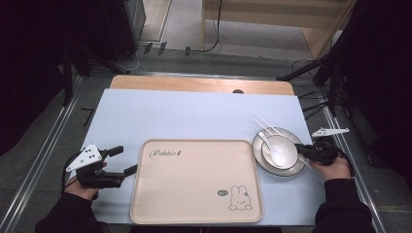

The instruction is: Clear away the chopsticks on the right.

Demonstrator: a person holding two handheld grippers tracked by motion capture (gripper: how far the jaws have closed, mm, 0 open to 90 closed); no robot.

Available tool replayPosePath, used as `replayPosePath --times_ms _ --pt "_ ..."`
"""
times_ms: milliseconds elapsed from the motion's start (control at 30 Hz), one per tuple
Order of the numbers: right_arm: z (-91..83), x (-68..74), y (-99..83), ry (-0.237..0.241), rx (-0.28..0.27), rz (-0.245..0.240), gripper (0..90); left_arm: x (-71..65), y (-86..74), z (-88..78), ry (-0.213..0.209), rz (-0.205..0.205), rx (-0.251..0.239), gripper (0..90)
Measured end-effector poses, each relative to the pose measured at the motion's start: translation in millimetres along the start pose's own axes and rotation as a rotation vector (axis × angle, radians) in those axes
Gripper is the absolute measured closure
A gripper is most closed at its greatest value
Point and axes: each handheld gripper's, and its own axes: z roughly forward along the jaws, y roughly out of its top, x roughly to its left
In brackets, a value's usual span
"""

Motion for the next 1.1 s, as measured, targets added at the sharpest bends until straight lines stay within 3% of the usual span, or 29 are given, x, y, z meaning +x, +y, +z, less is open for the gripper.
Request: replayPosePath --times_ms 333,567,667,867,1100 --pt "-8.0 -2.3 4.2 0.019 -0.016 0.038 84.7 -0.3 0.1 -0.8 0.002 -0.001 -0.006 13.9" --pt "-40.1 3.0 17.4 -0.010 -0.063 0.142 84.9 -0.5 0.4 -0.9 0.006 -0.001 -0.002 13.9" --pt "-50.8 10.4 22.0 -0.022 -0.074 0.173 84.9 -0.8 0.7 -0.6 0.006 0.001 -0.004 13.9" --pt "-65.1 28.7 29.8 -0.040 -0.090 0.188 84.9 -1.0 0.9 -0.6 0.007 0.001 -0.007 13.9" --pt "-78.6 65.6 39.2 -0.051 -0.107 0.193 84.9 -0.8 1.0 -0.7 0.010 0.000 -0.008 13.9"
